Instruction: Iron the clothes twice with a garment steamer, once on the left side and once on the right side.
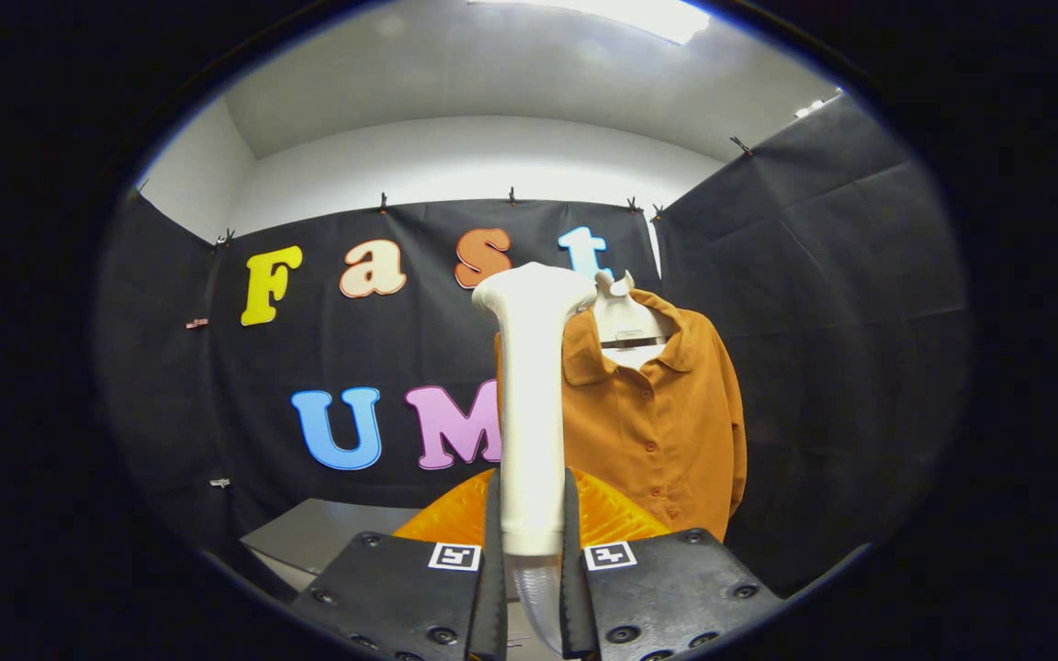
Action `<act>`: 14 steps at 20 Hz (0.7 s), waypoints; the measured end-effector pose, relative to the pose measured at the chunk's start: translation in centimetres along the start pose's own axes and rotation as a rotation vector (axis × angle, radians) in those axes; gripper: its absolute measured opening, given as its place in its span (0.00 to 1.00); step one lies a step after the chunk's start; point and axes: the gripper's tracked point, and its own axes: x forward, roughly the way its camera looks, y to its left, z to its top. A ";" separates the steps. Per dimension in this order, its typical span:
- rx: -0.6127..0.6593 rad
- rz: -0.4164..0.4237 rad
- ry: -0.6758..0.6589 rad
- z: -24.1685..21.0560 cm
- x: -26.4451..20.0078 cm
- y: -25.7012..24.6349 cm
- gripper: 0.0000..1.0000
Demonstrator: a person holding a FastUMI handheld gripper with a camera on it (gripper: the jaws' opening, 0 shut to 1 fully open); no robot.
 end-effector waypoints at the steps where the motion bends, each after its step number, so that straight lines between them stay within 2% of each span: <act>1: -0.006 0.011 -0.004 0.3 -0.2 0.8 0.26; 14: -0.035 0.093 -0.032 2.1 -2.1 7.2 0.26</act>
